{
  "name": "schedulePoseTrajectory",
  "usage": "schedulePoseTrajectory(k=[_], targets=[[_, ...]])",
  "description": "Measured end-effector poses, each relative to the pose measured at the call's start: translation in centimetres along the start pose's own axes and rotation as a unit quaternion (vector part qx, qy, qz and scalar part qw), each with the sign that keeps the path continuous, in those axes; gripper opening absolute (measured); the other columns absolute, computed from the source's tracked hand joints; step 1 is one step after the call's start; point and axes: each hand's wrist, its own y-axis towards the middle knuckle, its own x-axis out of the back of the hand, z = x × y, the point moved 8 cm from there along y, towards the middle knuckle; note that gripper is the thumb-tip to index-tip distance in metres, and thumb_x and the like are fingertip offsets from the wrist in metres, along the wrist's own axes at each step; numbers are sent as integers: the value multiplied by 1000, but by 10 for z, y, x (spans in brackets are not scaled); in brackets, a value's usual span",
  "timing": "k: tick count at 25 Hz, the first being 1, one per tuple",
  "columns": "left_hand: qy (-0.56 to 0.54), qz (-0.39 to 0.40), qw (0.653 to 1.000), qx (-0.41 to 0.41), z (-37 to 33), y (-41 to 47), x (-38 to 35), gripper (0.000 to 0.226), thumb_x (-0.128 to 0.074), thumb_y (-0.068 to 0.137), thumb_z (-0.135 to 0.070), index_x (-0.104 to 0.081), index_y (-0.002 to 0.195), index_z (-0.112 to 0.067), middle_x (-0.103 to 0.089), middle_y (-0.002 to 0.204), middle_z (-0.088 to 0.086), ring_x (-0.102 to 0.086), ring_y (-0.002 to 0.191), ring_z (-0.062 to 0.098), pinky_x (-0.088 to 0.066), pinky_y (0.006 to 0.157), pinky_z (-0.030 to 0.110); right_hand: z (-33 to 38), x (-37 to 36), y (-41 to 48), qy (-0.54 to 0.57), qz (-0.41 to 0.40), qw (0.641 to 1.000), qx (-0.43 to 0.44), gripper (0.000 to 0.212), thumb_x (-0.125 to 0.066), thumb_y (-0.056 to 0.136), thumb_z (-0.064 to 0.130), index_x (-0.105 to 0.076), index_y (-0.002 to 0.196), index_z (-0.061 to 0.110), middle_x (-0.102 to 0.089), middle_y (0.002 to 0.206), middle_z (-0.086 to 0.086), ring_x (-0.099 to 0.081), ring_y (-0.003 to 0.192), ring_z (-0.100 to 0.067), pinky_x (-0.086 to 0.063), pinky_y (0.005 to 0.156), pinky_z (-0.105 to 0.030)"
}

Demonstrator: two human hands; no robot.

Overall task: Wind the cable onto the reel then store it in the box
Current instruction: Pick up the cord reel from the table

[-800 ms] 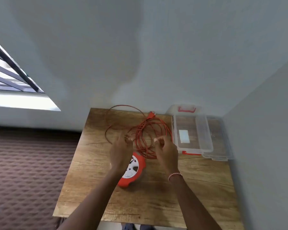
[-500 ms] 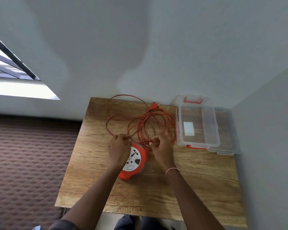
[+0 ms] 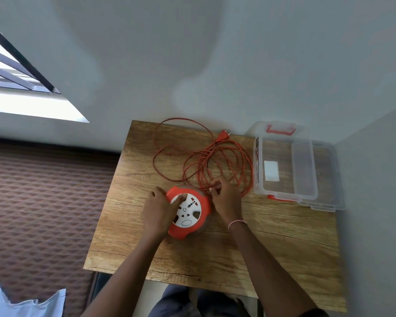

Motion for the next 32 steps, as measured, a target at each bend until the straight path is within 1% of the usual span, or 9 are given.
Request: schedulePoseTrajectory(k=[5,9,12,15,19,23,26,29,32], targets=[[-64,28,998,4,8,7,-4,77,-64,79,-81,-67,119,-15,-69,113,5,-69,98,24,-60,80,42,5,-3,-10,24,-11,999,22,12,-74,95,4,-72,98,16,-72,87,7,-66,82,-4,-48,71,-11],[-127,18,989,-68,5,22,0,58,-63,81,-78,-75,92,-22,-67,89,-4,-66,78,16,-45,61,27,2,5,-17,22,-47,996,77,10,-75,93,5,-75,98,15,-75,93,4,-65,87,-5,-58,82,-26],[-185,-18,973,-140,9,29,1,51,-61,86,-69,-82,96,-23,-67,84,-6,-65,75,10,-46,62,27,-9,4,-20,33,-78,987,136,8,-77,92,5,-75,97,11,-73,94,1,-67,83,-8,-59,77,-28],[-208,-44,953,-214,14,36,-1,42,-63,92,-55,-83,95,-19,-67,77,-3,-65,70,16,-48,62,32,-19,2,-23,52,-119,969,211,7,-78,92,2,-76,97,7,-72,99,-3,-68,85,-12,-57,77,-24],[-225,-105,927,-281,19,37,-7,37,-63,98,-42,-78,80,-13,-64,70,0,-60,62,17,-43,56,31,-24,-7,-33,58,-166,937,303,5,-76,95,5,-78,100,6,-72,102,-5,-71,89,-16,-57,77,-26],[-246,-127,914,-296,26,34,-10,42,-60,102,-38,-74,74,-9,-66,71,5,-62,65,23,-47,59,39,-23,-9,-41,71,-157,931,320,9,-77,93,3,-80,100,8,-74,101,-2,-71,88,-12,-60,73,-32],[-255,-141,906,-306,27,34,-8,55,-55,102,-48,-64,66,-7,-63,65,10,-55,57,17,-44,58,42,-22,-8,-43,72,-165,925,334,12,-78,92,6,-81,101,13,-76,101,2,-72,85,-8,-59,74,-25],[-240,-144,906,-317,27,36,-10,70,-49,101,-61,-67,77,2,-69,71,19,-62,62,32,-51,61,48,-27,-7,-42,97,-177,918,342,14,-78,92,11,-83,102,19,-79,99,10,-74,84,-5,-57,75,-16],[-246,-122,898,-343,26,27,-14,66,-54,101,-59,-49,60,-8,-51,52,7,-44,47,16,-37,51,39,-30,-6,-45,129,-173,915,340,13,-77,94,15,-86,103,18,-82,96,10,-76,86,0,-61,81,-22]])
